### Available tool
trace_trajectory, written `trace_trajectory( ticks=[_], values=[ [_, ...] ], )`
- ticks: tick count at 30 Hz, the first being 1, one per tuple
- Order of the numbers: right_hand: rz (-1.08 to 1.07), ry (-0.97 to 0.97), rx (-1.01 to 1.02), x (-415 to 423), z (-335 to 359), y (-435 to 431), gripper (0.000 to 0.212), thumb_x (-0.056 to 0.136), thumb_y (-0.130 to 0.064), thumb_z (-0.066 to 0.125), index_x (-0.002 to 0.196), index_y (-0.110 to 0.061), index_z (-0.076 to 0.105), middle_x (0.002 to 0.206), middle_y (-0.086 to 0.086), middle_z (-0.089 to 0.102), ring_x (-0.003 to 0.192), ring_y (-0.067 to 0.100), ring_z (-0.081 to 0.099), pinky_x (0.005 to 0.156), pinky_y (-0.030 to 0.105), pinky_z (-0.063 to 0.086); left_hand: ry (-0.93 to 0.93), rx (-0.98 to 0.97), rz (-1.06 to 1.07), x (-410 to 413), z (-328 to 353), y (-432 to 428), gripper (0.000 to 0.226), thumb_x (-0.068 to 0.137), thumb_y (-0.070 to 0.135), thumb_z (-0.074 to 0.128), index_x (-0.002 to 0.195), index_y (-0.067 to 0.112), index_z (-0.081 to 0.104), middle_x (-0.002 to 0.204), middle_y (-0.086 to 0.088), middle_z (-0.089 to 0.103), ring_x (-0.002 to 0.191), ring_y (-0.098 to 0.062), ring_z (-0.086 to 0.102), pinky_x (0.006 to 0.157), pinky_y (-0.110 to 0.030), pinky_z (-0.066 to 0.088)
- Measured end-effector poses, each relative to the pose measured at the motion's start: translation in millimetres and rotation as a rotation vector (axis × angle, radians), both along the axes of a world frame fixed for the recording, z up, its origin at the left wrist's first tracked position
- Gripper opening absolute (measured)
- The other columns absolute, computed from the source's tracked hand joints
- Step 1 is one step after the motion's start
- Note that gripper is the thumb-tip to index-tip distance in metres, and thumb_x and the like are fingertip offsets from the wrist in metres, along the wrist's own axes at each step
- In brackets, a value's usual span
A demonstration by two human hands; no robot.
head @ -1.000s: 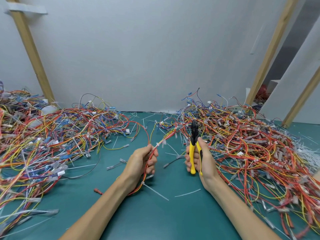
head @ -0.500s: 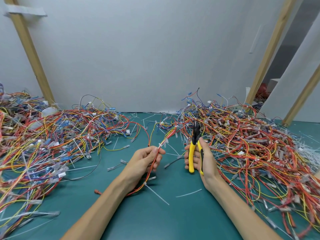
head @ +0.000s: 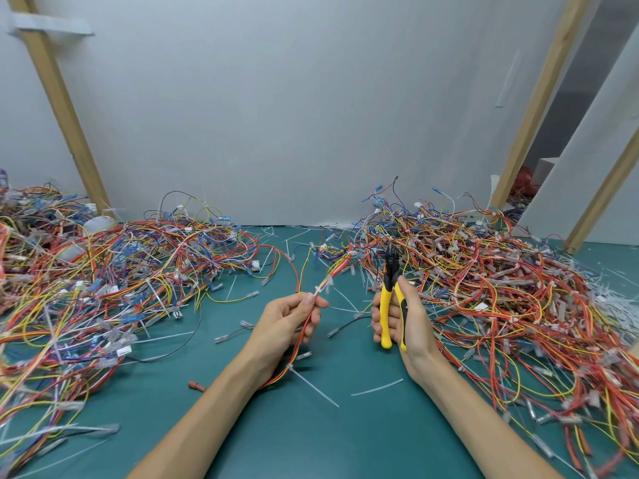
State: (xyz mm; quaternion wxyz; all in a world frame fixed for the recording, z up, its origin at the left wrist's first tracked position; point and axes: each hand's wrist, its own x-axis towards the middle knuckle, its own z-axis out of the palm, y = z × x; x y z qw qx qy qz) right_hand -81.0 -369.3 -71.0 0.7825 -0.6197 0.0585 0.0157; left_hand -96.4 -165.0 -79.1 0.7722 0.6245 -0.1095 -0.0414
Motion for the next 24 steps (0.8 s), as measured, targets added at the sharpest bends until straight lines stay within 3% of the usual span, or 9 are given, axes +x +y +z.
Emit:
trace_trajectory(
  ticks=[7, 13, 17, 19, 22, 24],
  values=[
    [0.046, -0.016, -0.008, -1, -1, -1, 0.057, 0.089, -0.064, 0.047, 0.078, -0.012, 0.067, 0.067, 0.009, 0.059, 0.052, 0.020, 0.052, 0.048, 0.029, 0.046, 0.031, 0.029, 0.005, 0, 1, 0, 0.033, 0.086, 0.041, 0.054, 0.093, 0.012, 0.068, 0.064, 0.005, 0.053, 0.050, -0.009, 0.041, 0.049, -0.016, 0.037],
    [0.084, -0.089, -0.109, -2, -1, 4, 0.055, 0.097, -0.053, 0.041, 0.094, -0.004, 0.068, 0.074, 0.011, 0.065, 0.058, 0.021, 0.059, 0.054, 0.032, 0.053, 0.003, 0.041, 0.060, -2, 2, -2, 0.032, 0.088, 0.038, 0.057, 0.087, 0.009, 0.070, 0.062, 0.003, 0.051, 0.050, -0.010, 0.042, 0.050, -0.017, 0.037],
    [0.055, -0.201, -0.191, -7, -3, 9, 0.047, 0.091, -0.053, 0.054, 0.100, -0.010, 0.067, 0.078, 0.010, 0.065, 0.064, 0.021, 0.059, 0.060, 0.036, 0.051, -0.024, 0.088, 0.217, -1, 0, -7, 0.029, 0.095, 0.030, 0.057, 0.078, 0.011, 0.070, 0.057, 0.003, 0.049, 0.047, -0.011, 0.041, 0.046, -0.017, 0.036],
    [0.003, -0.304, -0.383, -9, -5, 9, 0.038, 0.087, -0.055, 0.053, 0.098, -0.021, 0.062, 0.081, 0.000, 0.062, 0.073, 0.018, 0.057, 0.070, 0.038, 0.049, -0.037, 0.083, 0.294, 1, 0, -7, 0.029, 0.097, 0.028, 0.056, 0.075, 0.013, 0.069, 0.056, 0.004, 0.047, 0.045, -0.010, 0.040, 0.044, -0.018, 0.034],
    [-0.076, -0.516, -0.843, -6, -10, 3, 0.027, 0.090, -0.054, 0.054, 0.107, -0.034, 0.051, 0.096, -0.015, 0.055, 0.093, 0.010, 0.051, 0.084, 0.029, 0.040, 0.021, 0.021, 0.365, 3, 1, -3, 0.033, 0.097, 0.030, 0.057, 0.069, 0.018, 0.070, 0.054, 0.006, 0.046, 0.040, -0.009, 0.037, 0.039, -0.018, 0.029],
    [-0.139, -0.627, -1.057, -4, -11, 0, 0.038, 0.089, -0.049, 0.062, 0.120, -0.029, 0.052, 0.107, -0.013, 0.052, 0.101, 0.007, 0.047, 0.090, 0.024, 0.035, 0.063, -0.027, 0.370, 4, 2, -2, 0.034, 0.096, 0.030, 0.057, 0.067, 0.018, 0.070, 0.052, 0.006, 0.045, 0.038, -0.007, 0.036, 0.037, -0.016, 0.027]
  ],
)
